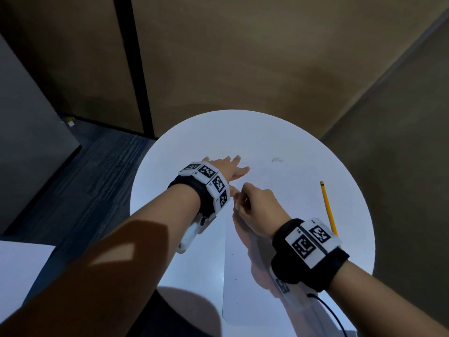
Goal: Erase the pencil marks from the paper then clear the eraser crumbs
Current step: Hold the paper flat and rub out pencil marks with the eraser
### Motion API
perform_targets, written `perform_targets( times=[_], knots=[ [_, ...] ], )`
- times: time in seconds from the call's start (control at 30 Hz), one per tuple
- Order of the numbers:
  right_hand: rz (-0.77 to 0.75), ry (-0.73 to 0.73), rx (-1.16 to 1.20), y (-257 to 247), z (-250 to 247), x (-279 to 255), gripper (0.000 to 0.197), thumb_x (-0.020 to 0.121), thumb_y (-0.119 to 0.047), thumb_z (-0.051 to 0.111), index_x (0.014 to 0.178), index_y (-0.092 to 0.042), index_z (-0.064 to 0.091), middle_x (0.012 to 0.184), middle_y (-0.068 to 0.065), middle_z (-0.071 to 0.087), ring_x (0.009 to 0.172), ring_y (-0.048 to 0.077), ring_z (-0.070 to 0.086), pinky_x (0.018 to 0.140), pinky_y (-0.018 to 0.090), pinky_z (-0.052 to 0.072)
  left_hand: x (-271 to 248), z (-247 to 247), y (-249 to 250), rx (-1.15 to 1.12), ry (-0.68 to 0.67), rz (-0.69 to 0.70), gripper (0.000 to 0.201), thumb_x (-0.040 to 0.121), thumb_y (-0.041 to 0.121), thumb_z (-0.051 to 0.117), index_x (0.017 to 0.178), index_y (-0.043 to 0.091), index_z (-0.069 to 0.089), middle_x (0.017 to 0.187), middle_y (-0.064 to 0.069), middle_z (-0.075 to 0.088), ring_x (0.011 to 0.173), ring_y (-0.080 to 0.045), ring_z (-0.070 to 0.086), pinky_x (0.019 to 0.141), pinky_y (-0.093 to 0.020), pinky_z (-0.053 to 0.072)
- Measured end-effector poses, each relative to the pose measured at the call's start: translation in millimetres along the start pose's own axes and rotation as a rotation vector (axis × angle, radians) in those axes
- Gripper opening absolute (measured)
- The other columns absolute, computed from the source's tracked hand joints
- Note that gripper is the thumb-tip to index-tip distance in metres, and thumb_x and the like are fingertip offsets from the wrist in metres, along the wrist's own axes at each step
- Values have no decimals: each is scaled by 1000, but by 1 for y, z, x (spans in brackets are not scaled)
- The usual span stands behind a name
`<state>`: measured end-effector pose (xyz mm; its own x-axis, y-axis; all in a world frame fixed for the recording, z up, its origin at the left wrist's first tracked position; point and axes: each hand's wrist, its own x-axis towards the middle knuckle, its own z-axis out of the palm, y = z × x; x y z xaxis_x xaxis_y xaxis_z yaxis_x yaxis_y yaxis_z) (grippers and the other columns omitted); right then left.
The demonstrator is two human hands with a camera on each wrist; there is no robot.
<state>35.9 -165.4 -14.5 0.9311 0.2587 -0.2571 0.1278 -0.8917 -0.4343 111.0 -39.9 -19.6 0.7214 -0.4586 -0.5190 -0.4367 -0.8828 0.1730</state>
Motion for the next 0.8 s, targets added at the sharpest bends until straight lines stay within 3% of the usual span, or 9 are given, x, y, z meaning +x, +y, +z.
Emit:
perform_targets(
  times=[0.1,0.2,0.27,0.4,0.57,0.67,0.73,0.8],
  knots=[
    [-44,-83,-44,-5,-5,-6,29,95,-16,43,67,-20,37,76,5,54,70,20,46,56,26,29,4,3,-3,-14,2,5,76,93,50,49,151,33,3,159,1,-10,147,-21,-1,114,-54,10],
    [-20,-17,0,-4,-8,7,15,94,-15,45,83,-9,53,90,12,64,81,25,55,65,28,38,6,4,-4,-27,9,1,76,93,49,50,151,35,3,159,2,-10,147,-21,-1,114,-54,10],
    [-1,9,-9,-4,-3,8,13,93,-15,44,92,-6,53,93,13,63,85,27,56,68,30,40,5,3,-3,-22,-1,0,78,93,47,53,151,35,2,159,1,-10,147,-21,-2,114,-54,10],
    [-50,-84,-60,-5,-5,-1,17,96,-18,41,80,-12,45,81,9,59,69,21,47,62,25,31,6,3,-3,-19,5,3,77,93,48,51,151,34,4,159,1,-10,147,-22,-1,114,-55,10],
    [-33,-23,-27,-7,-9,11,11,93,-13,44,91,-7,54,96,14,65,84,26,55,69,30,40,9,3,-4,-28,-16,-7,80,93,42,56,151,34,2,159,-1,-10,147,-23,-2,114,-56,9],
    [-71,-79,-34,-10,-5,-1,21,96,-15,41,76,-20,45,83,12,61,73,23,49,64,28,33,7,4,-5,-36,-2,1,78,93,48,52,151,34,3,159,0,-10,147,-22,-2,114,-56,9],
    [-98,-129,-34,-14,-11,-4,27,96,-14,42,73,-27,47,77,8,57,70,22,46,63,26,31,6,4,-4,-30,2,4,78,92,51,51,151,34,3,159,0,-10,147,-22,-2,115,-56,9],
    [-79,-102,-29,-11,-13,5,16,93,-12,44,85,-15,56,84,11,63,76,24,52,66,28,38,8,4,-3,-18,-7,-5,77,94,45,53,151,35,3,159,1,-11,147,-21,-2,115,-55,9]
  ],
)
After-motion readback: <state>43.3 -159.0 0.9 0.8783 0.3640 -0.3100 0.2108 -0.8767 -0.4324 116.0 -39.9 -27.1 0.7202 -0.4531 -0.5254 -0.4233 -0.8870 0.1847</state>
